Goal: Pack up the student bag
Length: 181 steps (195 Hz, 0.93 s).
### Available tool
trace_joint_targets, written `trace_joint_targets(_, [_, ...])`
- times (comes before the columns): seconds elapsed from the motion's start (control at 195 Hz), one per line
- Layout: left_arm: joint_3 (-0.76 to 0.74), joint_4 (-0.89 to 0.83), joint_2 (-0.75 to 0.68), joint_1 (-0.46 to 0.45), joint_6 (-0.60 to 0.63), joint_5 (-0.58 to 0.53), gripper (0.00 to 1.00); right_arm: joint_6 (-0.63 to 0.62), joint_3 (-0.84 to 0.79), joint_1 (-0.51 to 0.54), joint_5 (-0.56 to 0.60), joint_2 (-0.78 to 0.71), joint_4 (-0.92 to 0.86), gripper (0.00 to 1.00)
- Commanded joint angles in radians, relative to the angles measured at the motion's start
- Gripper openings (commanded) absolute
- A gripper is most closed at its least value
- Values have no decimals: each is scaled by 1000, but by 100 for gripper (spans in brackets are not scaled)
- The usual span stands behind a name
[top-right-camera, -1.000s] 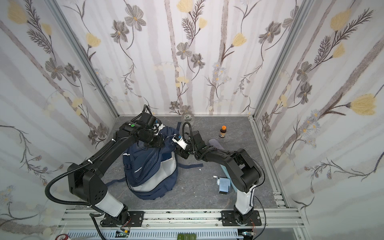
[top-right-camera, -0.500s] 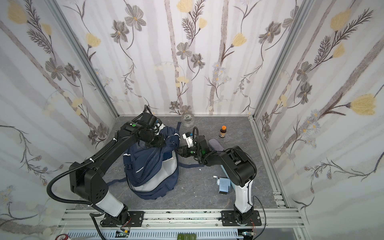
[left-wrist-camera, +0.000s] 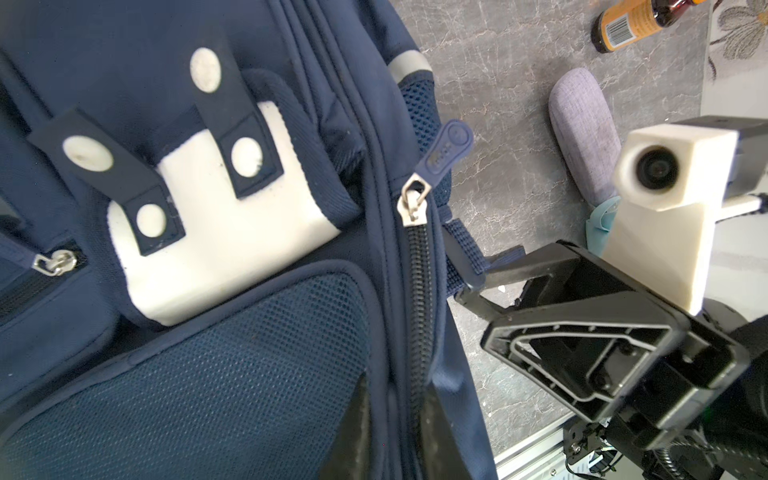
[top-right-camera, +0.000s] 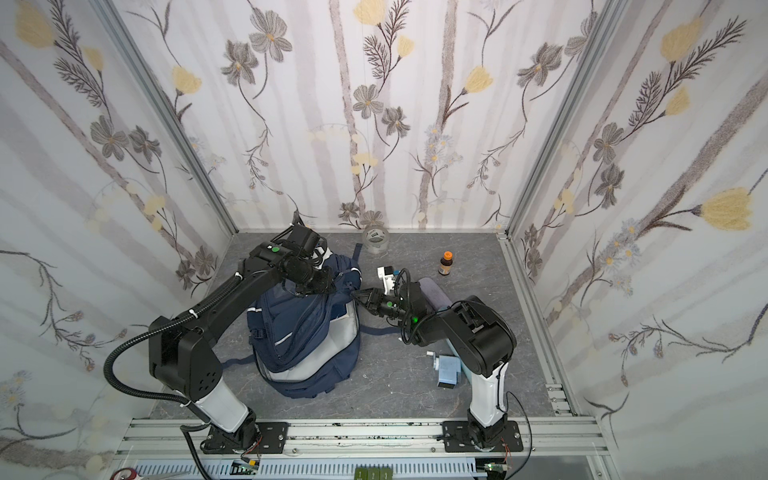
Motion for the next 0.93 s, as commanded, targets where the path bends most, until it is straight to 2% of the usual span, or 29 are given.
trace_joint_targets(0.0, [15,56,-2,-1,-16,18,0,97,7,3,45,38,93,30])
trace_joint_targets(0.287, [-8,50,-50,-1,-13,32,0,96,15,-8,81,94,84,28])
trace_joint_targets(0.722, [-18,53,-64,-5,-27,57,0,137,99,-18,106,162,100,37])
trace_joint_targets(0.922, [-17,49,-71,-10,-28,62,0,141,134,-16,129,172,64,37])
